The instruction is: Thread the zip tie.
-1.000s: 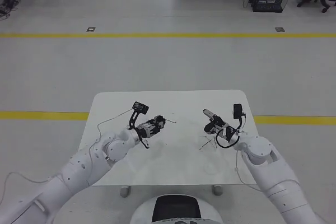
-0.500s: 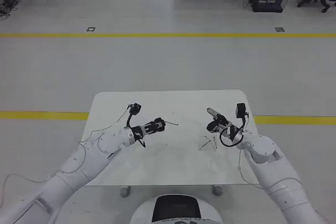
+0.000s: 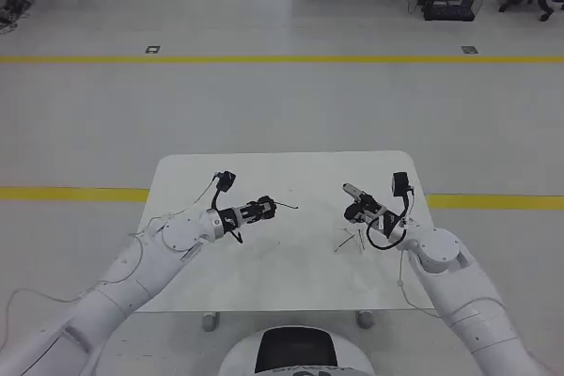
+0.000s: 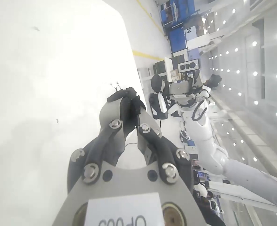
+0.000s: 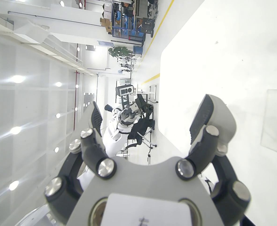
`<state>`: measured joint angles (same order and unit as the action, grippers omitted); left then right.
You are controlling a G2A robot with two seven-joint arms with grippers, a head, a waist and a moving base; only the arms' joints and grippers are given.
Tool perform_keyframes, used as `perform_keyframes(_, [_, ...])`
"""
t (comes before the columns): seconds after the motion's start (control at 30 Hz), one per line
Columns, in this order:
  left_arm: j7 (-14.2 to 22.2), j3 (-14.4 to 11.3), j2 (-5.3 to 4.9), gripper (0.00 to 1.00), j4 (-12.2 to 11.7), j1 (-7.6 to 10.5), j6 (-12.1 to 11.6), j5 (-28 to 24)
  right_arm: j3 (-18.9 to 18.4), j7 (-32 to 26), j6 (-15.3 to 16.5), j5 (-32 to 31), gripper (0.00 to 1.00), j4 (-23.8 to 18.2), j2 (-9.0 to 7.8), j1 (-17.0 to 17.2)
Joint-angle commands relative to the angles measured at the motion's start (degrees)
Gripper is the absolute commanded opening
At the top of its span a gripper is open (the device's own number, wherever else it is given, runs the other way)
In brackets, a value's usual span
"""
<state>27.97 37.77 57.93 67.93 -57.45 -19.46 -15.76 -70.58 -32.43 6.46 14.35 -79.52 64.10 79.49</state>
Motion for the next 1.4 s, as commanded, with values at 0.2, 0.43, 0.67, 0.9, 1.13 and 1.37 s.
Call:
perform_keyframes(0.2, [13.02, 0.37, 1.09, 0.0, -0.86, -0.37, 5.9, -16.92, 0.05, -2.07, 4.63, -1.96, 1.0, 2.66, -0.03, -0.65])
perform_keyframes(0.43, [21.55, -0.56, 2.96, 0.0, -5.5, 0.8, 7.83, -26.59, 1.63, -6.19, 8.75, -3.18, 1.0, 6.78, 0.22, -2.81])
perform_keyframes(0.67, [18.99, -1.49, 3.77, 0.0, -7.22, 2.41, 4.5, -21.71, 2.62, -8.32, 9.87, -4.28, 1.0, 7.75, 0.3, -3.67])
perform_keyframes(0.9, [21.36, -1.22, 4.0, 0.0, -6.28, 1.66, 7.89, -24.84, 3.46, -8.96, 11.52, -4.8, 1.0, 6.85, 0.43, -3.48])
perform_keyframes(1.13, [26.88, -0.48, 4.42, 0.0, -7.7, 1.93, 7.97, -28.26, 4.19, -11.9, 13.02, -6.49, 1.0, 5.48, 0.43, -3.92])
perform_keyframes(1.37, [25.89, -0.52, 4.45, 0.0, -7.66, 1.77, 7.32, -27.33, 4.31, -11.61, 13.02, -7.0, 1.0, 5.13, 0.43, -3.84])
